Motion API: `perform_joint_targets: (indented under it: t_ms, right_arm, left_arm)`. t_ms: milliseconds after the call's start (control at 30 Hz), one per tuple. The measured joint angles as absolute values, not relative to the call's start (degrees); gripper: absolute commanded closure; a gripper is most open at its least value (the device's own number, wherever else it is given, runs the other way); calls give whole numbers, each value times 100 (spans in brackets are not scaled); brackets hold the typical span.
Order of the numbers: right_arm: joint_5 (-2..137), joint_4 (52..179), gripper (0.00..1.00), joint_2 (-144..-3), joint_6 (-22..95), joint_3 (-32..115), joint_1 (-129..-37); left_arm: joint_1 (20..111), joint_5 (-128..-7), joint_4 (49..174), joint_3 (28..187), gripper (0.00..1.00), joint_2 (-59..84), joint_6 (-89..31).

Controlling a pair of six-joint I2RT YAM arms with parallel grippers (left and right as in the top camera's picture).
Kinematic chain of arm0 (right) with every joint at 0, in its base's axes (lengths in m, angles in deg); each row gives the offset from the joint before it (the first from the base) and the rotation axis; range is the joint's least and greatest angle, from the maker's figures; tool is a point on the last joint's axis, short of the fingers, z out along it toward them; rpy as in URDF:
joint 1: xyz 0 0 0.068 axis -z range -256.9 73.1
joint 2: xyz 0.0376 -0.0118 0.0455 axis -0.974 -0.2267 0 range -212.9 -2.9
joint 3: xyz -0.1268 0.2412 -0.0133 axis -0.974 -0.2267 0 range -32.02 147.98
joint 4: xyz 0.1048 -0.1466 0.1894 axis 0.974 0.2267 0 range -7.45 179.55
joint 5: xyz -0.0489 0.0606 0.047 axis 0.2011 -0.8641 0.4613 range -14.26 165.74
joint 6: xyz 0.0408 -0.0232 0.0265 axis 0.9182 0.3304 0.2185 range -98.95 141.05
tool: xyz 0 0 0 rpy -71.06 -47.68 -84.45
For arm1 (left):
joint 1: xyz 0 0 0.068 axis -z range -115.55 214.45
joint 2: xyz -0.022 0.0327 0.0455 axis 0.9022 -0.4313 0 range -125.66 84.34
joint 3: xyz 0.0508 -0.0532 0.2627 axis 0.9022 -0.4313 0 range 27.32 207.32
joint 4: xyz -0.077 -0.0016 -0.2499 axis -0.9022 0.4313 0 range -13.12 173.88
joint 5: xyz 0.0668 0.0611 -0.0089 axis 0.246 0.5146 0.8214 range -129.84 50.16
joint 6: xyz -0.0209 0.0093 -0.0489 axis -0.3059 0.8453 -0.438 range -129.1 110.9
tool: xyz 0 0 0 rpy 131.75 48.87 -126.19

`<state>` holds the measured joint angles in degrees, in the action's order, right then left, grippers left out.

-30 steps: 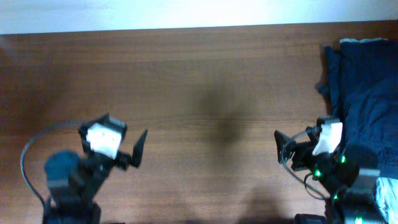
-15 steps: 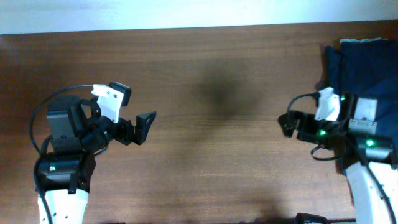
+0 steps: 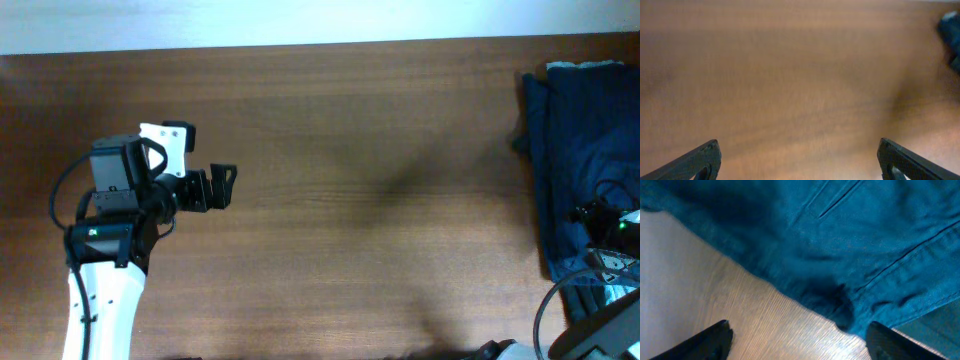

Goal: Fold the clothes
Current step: 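Reach the right gripper into the clothes pile and grasp the navy shorts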

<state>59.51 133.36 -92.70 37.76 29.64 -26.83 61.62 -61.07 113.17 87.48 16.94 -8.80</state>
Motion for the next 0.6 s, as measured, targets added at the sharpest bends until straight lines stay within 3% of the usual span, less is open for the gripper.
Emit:
perform_joint_targets:
  t_ms: [67,233,467,600]
  right_arm:
    - [6185,13316,12,-9322,3881,2964,-2714]
    - [6900,13314,24,-9473,4209,2964,-2777]
    - [7308,13281,27,-9490,4517,2801,-2777]
    - [7337,13074,52,-9501,4698,2433,-2782]
  left_arm:
    - [6162,-6149,11066,8809,0,1694,-900]
    - [6162,-6192,11068,8879,1,1694,-918]
    - [6162,-6190,11201,8879,1,1694,-918]
    - [6162,-6190,11203,8879,1,1694,-918]
